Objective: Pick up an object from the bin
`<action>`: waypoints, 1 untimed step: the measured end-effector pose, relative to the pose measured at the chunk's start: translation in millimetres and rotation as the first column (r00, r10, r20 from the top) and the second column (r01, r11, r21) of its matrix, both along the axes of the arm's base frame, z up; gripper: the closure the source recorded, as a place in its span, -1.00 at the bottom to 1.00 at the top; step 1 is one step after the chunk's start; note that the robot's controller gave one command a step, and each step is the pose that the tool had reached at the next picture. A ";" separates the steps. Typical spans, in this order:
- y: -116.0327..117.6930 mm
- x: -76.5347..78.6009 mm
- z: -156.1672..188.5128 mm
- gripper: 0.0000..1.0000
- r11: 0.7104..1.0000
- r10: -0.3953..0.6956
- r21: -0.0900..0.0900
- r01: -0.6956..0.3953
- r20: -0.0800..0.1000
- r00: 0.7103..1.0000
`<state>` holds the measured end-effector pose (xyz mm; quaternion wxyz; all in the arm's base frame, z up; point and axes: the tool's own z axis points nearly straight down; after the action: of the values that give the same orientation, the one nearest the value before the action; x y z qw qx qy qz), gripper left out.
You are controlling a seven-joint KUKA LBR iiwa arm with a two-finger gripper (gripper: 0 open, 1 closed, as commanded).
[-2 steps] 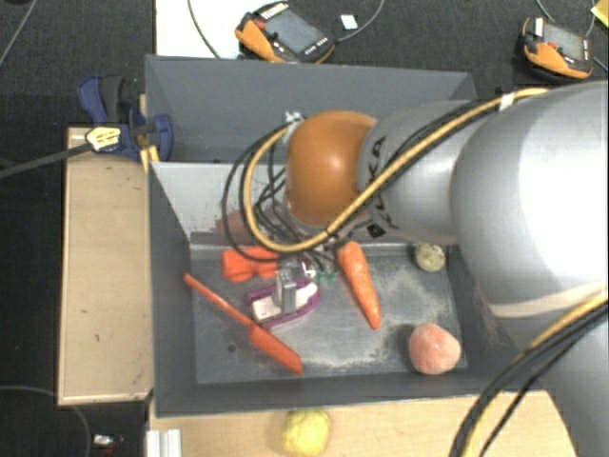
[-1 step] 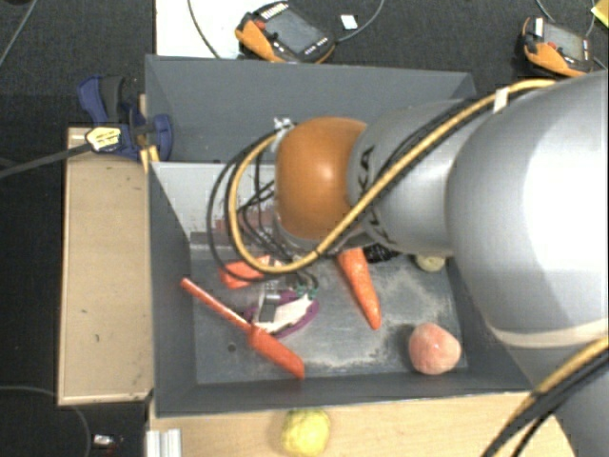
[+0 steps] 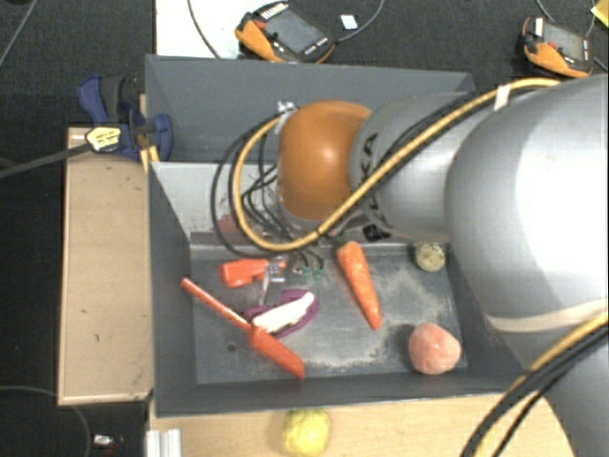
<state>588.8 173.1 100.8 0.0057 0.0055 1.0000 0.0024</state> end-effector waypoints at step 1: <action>71.7 -35.0 -25.7 -1.00 0.957 -0.289 -0.005 0.289 0.017 0.957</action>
Offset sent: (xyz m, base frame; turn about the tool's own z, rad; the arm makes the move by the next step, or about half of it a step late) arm -0.0013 0.0002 -0.0308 0.1175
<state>553.8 244.8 75.0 0.0138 0.1513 0.9884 -0.0022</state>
